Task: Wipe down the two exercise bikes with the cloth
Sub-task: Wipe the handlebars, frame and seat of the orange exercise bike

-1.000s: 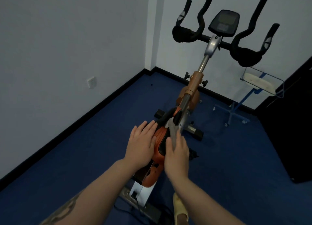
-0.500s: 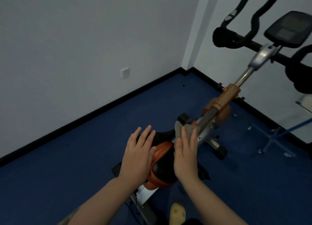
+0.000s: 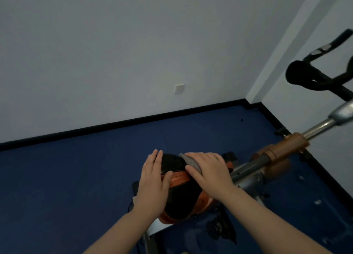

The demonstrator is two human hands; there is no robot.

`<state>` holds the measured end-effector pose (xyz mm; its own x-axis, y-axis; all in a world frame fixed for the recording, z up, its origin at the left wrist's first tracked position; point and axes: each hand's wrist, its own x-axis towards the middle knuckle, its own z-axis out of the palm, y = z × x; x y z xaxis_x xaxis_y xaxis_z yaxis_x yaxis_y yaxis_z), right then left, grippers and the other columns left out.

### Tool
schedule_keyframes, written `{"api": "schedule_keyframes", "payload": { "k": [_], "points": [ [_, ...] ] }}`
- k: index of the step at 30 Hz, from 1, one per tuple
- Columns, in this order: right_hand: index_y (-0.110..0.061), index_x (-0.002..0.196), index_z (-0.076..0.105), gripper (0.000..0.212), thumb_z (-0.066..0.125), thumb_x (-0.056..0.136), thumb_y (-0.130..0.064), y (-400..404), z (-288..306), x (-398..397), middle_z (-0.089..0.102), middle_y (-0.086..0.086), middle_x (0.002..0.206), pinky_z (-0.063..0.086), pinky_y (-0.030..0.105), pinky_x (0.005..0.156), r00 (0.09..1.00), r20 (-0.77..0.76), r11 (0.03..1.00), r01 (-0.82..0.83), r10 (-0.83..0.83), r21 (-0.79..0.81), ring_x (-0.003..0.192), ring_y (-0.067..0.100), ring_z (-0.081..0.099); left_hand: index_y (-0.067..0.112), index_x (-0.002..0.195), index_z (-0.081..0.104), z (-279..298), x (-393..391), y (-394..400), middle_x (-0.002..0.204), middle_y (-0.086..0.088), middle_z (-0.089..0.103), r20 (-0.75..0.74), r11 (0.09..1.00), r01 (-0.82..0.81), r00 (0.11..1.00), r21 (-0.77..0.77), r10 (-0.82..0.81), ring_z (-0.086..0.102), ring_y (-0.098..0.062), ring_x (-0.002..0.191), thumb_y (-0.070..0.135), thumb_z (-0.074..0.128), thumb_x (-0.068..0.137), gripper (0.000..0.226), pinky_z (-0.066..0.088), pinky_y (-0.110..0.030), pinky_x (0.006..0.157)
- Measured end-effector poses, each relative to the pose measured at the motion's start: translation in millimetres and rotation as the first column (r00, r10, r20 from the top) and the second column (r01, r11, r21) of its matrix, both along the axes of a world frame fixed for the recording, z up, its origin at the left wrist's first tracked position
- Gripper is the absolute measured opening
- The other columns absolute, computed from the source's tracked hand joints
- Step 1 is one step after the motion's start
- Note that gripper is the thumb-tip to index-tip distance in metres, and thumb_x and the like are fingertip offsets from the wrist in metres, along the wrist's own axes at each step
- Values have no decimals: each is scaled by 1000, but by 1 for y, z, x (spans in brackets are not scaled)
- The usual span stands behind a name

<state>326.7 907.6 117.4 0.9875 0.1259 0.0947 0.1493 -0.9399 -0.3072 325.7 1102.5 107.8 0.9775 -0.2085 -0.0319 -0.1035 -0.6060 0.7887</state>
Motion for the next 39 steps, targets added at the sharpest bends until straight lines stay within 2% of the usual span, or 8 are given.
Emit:
{"api": "schedule_keyframes", "payload": {
  "k": [5, 13, 20, 25, 28, 30, 34, 39],
  "points": [
    [-47, 126, 49, 34, 31, 99, -56, -3, 16, 25, 65, -20, 113, 48, 33, 81, 973, -196, 983, -88, 119, 162, 99, 6, 62, 27, 154, 18, 4, -4, 0, 161, 14, 10, -11, 998, -33, 999, -55, 32, 5, -3, 147, 33, 47, 101, 62, 12, -32, 122],
    [-38, 135, 47, 41, 21, 104, -44, 18, 16, 62, 54, -6, 138, 44, 39, 95, 863, -477, 984, -113, 165, 136, 119, 20, 52, 28, 156, 2, 2, -22, -5, 162, 15, 2, 36, 988, -143, 989, 56, 141, 4, -1, 147, 39, 49, 98, 75, 12, -24, 120],
    [-53, 133, 45, 42, 15, 103, -52, 25, 12, 67, 52, -19, 136, 37, 32, 107, 814, -445, 899, -198, 372, 390, 126, 5, 46, 30, 154, -1, 3, -34, -11, 161, 13, 8, -26, 973, -222, 975, -60, 220, 12, -4, 147, 49, 60, 90, 90, 20, -32, 120],
    [-60, 135, 37, 42, 17, 98, -57, 43, 12, 64, 39, -26, 145, 35, 33, 108, 820, -320, 879, -423, 475, 221, 138, -1, 31, 27, 155, 4, 1, -37, -10, 159, 7, 19, -169, 939, -312, 943, -144, 287, 25, -8, 143, 57, 70, 79, 106, 29, -37, 118],
    [-63, 121, 47, 30, 27, 102, -50, 39, 17, 68, 51, -47, 112, 35, 28, 103, 798, -338, 844, -358, 499, 400, 111, -23, 43, 32, 154, 3, -3, -38, -10, 153, 10, 26, -264, 922, -345, 919, -175, 294, 36, -5, 130, 65, 71, 70, 114, 36, -27, 107],
    [-52, 121, 54, 33, 27, 102, -50, 40, 15, 70, 56, -46, 99, 41, 33, 95, 830, -344, 869, -294, 439, 399, 95, -21, 51, 37, 153, 0, -6, -39, -8, 148, 11, 32, -310, 920, -334, 914, -205, 262, 41, -2, 124, 68, 73, 65, 119, 38, -23, 100],
    [-56, 123, 50, 37, 25, 96, -59, 49, 9, 70, 43, -27, 139, 35, 32, 104, 774, -250, 810, -522, 581, 268, 132, -3, 36, 49, 148, 1, -10, -40, -4, 131, 22, 45, -336, 906, -324, 914, -272, 226, 51, 8, 111, 71, 77, 54, 123, 42, -10, 86],
    [-48, 103, 63, 35, 29, 101, -49, 55, 17, 84, 59, -31, 114, 40, 31, 95, 790, -332, 833, -372, 515, 409, 112, -8, 50, 50, 146, 3, -14, -38, -3, 131, 18, 45, -413, 876, -354, 888, -329, 203, 53, 2, 113, 70, 84, 44, 132, 48, -25, 98]
  ]
}}
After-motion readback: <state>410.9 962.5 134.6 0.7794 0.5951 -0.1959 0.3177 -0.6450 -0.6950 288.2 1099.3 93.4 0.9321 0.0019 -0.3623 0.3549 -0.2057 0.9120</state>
